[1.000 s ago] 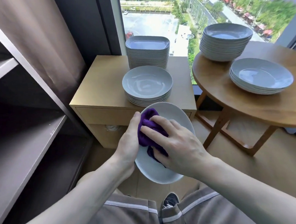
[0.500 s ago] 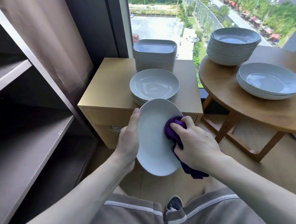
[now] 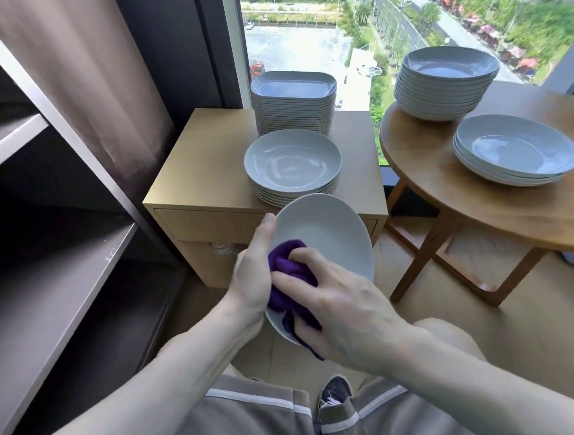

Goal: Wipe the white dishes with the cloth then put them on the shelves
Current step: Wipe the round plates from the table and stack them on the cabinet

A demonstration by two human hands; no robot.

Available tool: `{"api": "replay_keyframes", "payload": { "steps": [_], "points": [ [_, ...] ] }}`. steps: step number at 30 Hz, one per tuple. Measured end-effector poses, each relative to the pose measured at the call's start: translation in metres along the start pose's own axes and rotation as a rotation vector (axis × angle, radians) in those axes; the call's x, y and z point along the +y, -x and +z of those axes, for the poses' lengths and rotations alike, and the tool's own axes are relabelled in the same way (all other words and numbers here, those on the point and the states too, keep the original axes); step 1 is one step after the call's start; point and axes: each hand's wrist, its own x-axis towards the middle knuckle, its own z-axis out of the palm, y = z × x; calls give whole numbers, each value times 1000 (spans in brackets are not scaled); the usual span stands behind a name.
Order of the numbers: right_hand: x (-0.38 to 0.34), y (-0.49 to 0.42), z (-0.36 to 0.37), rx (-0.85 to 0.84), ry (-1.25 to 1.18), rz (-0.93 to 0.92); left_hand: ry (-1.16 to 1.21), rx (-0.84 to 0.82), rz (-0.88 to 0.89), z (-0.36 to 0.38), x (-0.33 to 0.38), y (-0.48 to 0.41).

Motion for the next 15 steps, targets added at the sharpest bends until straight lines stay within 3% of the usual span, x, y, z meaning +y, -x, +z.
{"api": "replay_keyframes", "payload": {
  "steps": [7, 15],
  "points": [
    [24, -4, 3, 171, 65, 116, -114, -74, -31, 6, -5, 4],
    [52, -8, 10, 104, 128, 306, -117, -95, -41, -1, 1, 0]
  ]
}}
